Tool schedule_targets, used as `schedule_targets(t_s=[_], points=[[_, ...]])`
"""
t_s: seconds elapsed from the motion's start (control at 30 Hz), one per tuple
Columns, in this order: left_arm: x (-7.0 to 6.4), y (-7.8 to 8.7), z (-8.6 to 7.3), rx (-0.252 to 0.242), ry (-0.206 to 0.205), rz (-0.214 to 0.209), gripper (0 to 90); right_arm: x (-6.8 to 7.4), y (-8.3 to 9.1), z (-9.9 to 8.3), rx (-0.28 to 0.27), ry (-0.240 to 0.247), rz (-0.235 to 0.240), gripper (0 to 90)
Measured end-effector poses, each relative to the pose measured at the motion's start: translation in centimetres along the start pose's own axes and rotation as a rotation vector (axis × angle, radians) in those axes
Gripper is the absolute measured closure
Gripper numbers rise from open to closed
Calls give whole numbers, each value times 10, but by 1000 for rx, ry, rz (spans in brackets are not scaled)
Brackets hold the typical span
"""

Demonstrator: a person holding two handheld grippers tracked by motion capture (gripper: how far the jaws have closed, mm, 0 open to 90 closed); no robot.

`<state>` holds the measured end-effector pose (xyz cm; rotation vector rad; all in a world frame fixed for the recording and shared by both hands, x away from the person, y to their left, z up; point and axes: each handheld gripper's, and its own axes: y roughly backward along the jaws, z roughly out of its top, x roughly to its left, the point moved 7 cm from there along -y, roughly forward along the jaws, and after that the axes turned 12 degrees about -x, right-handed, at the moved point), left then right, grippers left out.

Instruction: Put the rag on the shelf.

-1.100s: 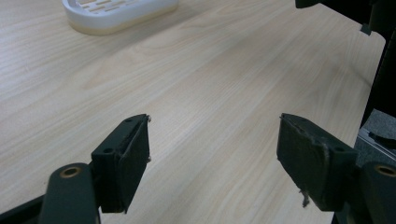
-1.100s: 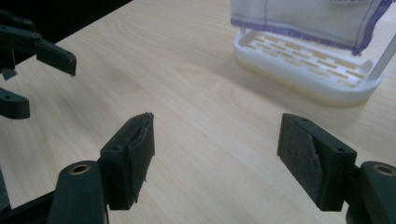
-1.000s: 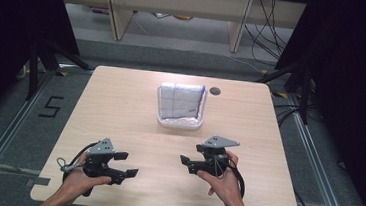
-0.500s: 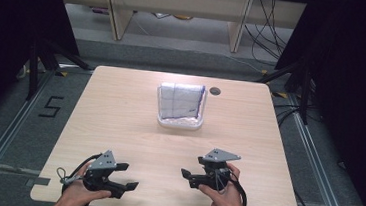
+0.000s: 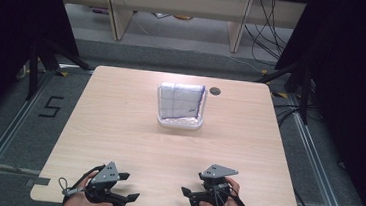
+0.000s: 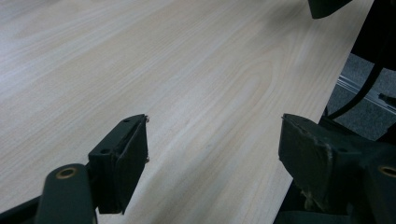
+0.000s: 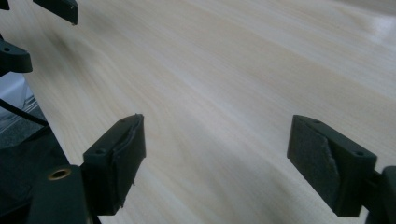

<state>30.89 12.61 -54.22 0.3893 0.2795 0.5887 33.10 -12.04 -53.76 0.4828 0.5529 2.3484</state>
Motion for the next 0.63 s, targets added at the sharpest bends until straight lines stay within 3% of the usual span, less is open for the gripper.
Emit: schedule_targets(t_s=[0.1,0.13,0.17,0.37,0.5,0.57,0.63], points=[[1,-3,0,-9,-10,1,234,2,2,-3,14,2,-12,196],[3,0,-2,22,-32,4,235,3,2,-4,14,2,-12,196],[1,-2,-1,2,-12,0,235,3,3,-4,19,-4,-16,195],[5,-3,-2,2,2,8,235,1,2,-4,6,17,-25,187],[7,-3,-3,1,0,15,232,2,1,-4,12,7,-2,184],[13,-3,-4,16,-7,32,225,1,0,-3,1,35,4,185],[17,-3,-5,15,-21,36,219,1,1,-3,2,29,-2,184]])
